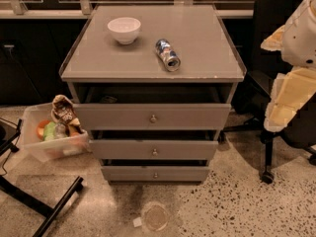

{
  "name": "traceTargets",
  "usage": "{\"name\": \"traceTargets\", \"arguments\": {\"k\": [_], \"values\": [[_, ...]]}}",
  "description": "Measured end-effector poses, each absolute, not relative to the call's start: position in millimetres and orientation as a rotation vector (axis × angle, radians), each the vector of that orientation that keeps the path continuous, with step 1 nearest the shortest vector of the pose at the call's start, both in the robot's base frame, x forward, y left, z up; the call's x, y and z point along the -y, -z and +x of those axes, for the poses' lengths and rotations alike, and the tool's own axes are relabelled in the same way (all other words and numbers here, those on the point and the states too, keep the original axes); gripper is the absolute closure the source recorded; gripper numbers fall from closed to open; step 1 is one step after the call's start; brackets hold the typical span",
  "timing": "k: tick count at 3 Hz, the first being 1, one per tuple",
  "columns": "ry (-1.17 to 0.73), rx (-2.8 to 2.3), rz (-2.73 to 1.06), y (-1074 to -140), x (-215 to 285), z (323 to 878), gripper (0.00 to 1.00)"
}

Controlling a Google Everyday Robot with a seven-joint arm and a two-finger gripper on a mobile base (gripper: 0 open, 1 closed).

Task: Open middle drawer

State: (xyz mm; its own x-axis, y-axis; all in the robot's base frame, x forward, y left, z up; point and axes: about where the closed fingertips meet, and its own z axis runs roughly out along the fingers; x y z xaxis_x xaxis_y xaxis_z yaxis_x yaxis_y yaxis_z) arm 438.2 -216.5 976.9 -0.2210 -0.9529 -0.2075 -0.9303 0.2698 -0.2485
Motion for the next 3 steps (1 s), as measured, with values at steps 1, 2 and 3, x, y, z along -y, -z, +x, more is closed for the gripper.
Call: {"name": "traceTargets", "arguments": {"k": [1,2,3], "values": [[0.101,-2.23,-1.723,-976.9,216.4,438.2,0.0],[0.1,-2.222,-1.691,-971.7,214.7,439.4,0.0],[-0.007,-2.241,-1.568,-938.7,201.8,427.2,0.0]]}}
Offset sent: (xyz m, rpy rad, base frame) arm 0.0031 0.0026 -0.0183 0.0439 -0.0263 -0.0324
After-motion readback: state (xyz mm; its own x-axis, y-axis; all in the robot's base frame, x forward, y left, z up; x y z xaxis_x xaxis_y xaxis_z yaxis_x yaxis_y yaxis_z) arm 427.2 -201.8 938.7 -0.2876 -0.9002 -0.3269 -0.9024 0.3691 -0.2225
